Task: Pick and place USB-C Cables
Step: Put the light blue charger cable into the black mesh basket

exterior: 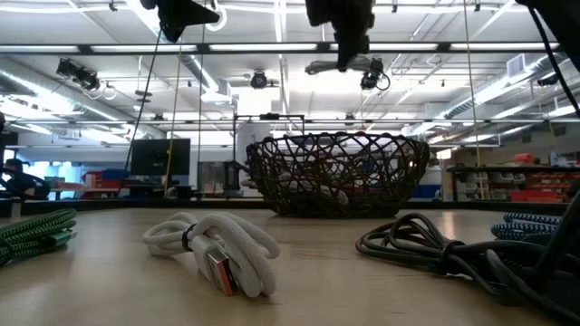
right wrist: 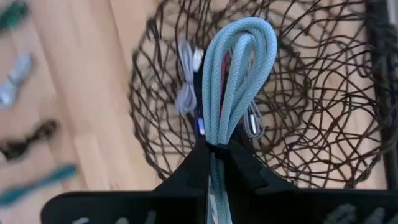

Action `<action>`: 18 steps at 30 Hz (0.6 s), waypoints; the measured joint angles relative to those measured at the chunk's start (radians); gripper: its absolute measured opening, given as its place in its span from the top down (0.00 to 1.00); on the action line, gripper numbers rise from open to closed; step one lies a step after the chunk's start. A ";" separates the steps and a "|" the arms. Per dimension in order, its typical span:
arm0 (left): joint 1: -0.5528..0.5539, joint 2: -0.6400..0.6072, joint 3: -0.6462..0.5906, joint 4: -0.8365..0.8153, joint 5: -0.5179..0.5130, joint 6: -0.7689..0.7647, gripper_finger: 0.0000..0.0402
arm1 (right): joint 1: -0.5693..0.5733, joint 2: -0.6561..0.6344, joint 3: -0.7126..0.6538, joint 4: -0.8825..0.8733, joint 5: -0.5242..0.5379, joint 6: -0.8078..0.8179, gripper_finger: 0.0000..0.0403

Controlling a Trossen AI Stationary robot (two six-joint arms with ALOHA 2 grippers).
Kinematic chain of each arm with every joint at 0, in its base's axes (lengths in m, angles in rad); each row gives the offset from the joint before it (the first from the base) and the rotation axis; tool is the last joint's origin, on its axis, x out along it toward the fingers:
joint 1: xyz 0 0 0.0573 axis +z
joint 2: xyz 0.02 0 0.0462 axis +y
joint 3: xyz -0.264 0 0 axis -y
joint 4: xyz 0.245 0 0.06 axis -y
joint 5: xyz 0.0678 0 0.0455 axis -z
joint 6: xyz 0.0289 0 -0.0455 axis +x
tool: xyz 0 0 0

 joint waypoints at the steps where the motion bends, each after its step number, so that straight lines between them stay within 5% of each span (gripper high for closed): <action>1: 0.003 0.000 0.000 0.000 0.000 -0.014 0.50 | -0.009 0.002 -0.021 -0.002 -0.003 -0.038 0.93; 9: 0.017 0.000 0.000 0.000 -0.010 -0.141 0.50 | -0.047 0.005 -0.316 0.017 -0.036 -0.268 0.93; 18: 0.017 0.000 0.000 -0.004 -0.076 -0.180 0.50 | -0.046 0.005 -0.518 0.248 -0.110 -0.386 0.93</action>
